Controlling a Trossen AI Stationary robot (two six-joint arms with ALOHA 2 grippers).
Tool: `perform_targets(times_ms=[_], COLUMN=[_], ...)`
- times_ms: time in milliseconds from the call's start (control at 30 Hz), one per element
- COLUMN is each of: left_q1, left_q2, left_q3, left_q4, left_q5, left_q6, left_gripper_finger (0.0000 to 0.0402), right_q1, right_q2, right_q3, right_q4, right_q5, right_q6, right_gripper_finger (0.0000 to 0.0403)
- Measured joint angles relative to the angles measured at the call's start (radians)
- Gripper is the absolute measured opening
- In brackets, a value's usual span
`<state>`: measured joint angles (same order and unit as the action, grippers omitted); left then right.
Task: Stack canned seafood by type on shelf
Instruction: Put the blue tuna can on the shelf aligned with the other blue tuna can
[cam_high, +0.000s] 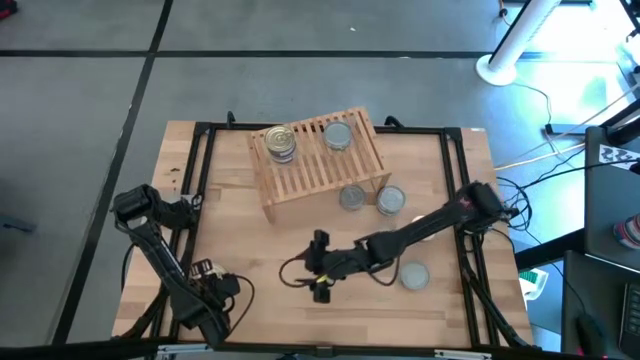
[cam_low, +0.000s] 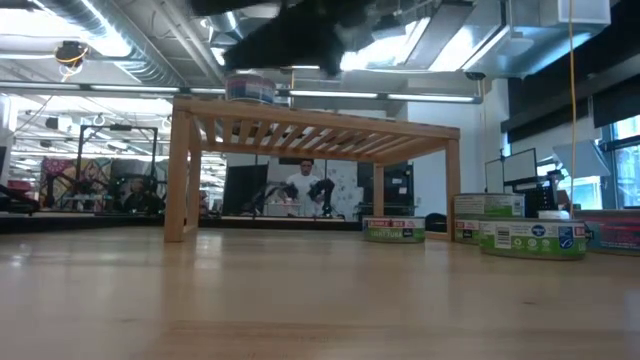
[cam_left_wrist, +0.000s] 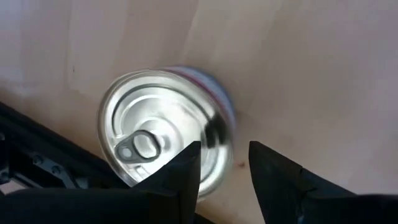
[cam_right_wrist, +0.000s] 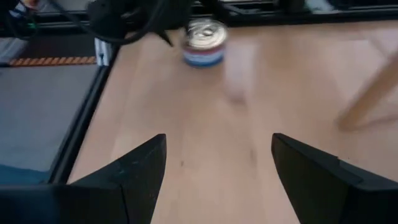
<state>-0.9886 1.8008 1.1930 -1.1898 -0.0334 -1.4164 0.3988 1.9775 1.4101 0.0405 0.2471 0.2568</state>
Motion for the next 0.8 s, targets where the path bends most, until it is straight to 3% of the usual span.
perform_targets(times_ms=[333, 800], left_q1=[-0.002, 0.020], left_q2=[0.000, -0.005], left_q3=[-0.026, -0.025], left_q4=[0.002, 0.039], left_q5=[-0.001, -0.001], left_q6=[0.010, 0.133], left_gripper_finger=[0.0123, 0.0030], right_q1=[0.000, 0.000], right_q2=[0.194, 0.229], right_q3=[0.000, 0.000], right_q4=[0.144, 0.208], right_q5=[-0.005, -0.005], right_q6=[-0.001, -0.001], right_gripper_finger=[0.0289, 0.0289])
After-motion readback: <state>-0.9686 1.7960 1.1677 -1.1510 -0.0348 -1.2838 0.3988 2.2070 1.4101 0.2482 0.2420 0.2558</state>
